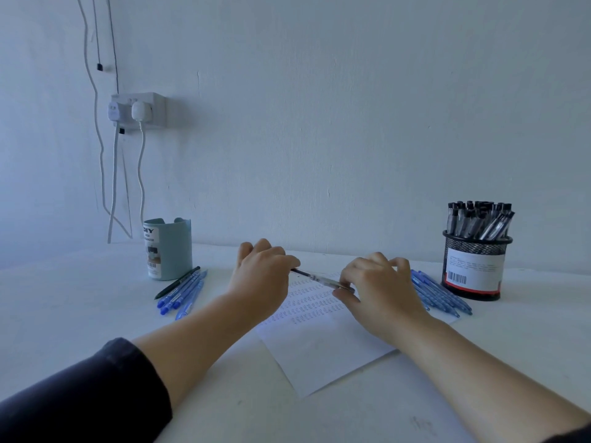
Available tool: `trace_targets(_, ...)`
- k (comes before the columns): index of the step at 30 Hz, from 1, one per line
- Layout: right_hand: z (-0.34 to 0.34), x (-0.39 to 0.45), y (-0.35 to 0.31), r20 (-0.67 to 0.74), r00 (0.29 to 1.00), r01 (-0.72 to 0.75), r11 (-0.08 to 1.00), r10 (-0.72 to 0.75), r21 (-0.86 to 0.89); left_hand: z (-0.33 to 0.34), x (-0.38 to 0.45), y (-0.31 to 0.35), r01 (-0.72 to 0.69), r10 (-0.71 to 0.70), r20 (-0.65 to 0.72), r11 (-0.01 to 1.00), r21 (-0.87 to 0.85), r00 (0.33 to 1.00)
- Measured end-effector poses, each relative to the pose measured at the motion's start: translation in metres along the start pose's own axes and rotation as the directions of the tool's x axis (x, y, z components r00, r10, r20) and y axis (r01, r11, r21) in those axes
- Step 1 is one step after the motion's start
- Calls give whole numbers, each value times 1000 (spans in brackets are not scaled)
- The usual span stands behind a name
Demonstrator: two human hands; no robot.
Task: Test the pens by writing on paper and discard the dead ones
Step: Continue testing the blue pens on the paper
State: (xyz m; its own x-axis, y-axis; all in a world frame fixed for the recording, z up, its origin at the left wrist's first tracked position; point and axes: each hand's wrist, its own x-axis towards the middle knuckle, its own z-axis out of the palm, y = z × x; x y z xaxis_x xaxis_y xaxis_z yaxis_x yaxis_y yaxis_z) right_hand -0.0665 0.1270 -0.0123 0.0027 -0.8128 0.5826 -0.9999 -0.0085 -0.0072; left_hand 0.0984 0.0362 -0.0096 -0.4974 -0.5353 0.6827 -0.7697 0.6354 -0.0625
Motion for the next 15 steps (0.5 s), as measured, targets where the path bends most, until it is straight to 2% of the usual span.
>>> trace_targets(5,1,-2,-3,37,998,58,998,-58,11,9,-1,-6,-88,89,-102,996,15,991)
trace_targets(15,2,-3,-1,138,984,100,992,-110,77,5,-3,2,-180,195,-112,975,132,974)
